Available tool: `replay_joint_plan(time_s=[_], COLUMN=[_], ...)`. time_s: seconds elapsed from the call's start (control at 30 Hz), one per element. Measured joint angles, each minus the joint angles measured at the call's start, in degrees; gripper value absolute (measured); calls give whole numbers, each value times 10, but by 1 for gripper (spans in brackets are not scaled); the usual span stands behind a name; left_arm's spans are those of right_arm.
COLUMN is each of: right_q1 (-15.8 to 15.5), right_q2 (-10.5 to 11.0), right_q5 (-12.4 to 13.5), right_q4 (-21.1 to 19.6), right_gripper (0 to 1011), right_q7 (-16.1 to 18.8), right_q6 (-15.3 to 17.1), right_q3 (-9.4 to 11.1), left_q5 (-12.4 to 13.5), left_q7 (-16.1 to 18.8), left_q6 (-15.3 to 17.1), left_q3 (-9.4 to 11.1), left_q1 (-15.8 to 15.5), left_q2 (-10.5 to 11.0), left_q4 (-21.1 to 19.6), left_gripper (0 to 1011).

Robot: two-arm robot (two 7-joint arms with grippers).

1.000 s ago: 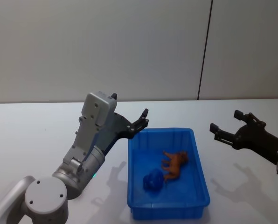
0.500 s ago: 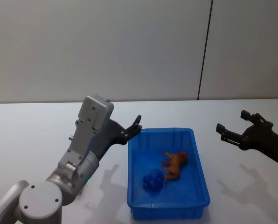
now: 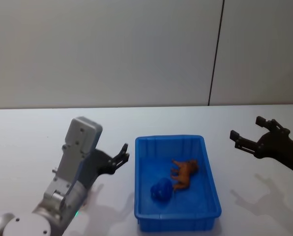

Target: Pick up the two dolls from the table and place them into the box.

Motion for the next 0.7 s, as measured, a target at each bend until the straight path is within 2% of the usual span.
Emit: replay_joint_plan(time_s=[0.17, 0.37, 0.7], right_q1=[0, -1, -1], right_q2=[0, 1, 1], right_q5=[0, 1, 1], right_q4=[0, -1, -1], right_gripper=[1001, 1001, 1001], right_q7=[0, 0, 0], right_q6=[0, 0, 0], right_q3=[0, 0, 1], left_q5=[-21, -41, -64], left_q7=[27, 44, 45], left_q6=[5, 0, -24], left_q3=[-3, -7, -12], left_q1=[26, 49, 65], left_q2=[14, 24, 26], left_q4=[-14, -19, 2], left_gripper=[1001, 1001, 1001])
